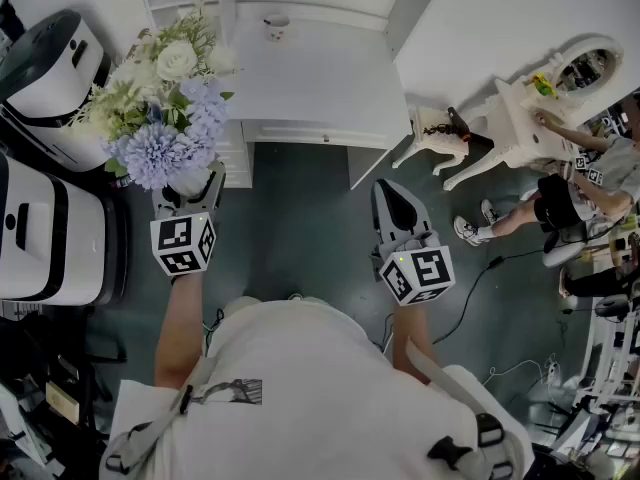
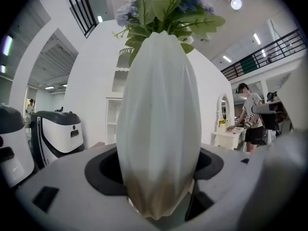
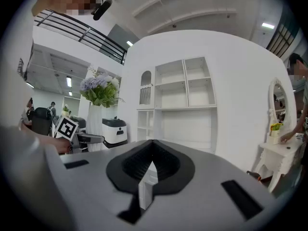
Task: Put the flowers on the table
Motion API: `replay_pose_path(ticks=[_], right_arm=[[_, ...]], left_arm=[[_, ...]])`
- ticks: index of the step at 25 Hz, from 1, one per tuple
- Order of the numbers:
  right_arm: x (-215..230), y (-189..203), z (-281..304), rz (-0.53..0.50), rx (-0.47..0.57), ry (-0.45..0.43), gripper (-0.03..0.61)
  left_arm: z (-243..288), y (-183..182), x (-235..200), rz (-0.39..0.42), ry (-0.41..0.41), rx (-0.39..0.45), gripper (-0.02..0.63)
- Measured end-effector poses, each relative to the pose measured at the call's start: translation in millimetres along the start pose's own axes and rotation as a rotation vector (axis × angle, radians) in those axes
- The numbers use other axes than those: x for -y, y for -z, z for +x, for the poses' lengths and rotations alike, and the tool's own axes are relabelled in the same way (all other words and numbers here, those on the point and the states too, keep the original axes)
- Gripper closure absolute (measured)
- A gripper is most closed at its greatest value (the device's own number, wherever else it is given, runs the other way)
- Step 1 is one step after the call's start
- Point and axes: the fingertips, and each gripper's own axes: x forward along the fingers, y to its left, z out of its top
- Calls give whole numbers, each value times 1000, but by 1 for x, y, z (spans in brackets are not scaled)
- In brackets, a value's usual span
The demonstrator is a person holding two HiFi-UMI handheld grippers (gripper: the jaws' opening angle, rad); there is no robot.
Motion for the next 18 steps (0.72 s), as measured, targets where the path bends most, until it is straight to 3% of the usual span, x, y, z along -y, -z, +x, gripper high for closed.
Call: replay_pose_path(ticks=[13,18], right_arm=[[27,5,1,5,-13,-11,569],[31,13,7,-9,-34,-53,569]], left_arm=[[-10,-9,15,3,-41,3,244],[-17,-9,18,1,-70,3,244]])
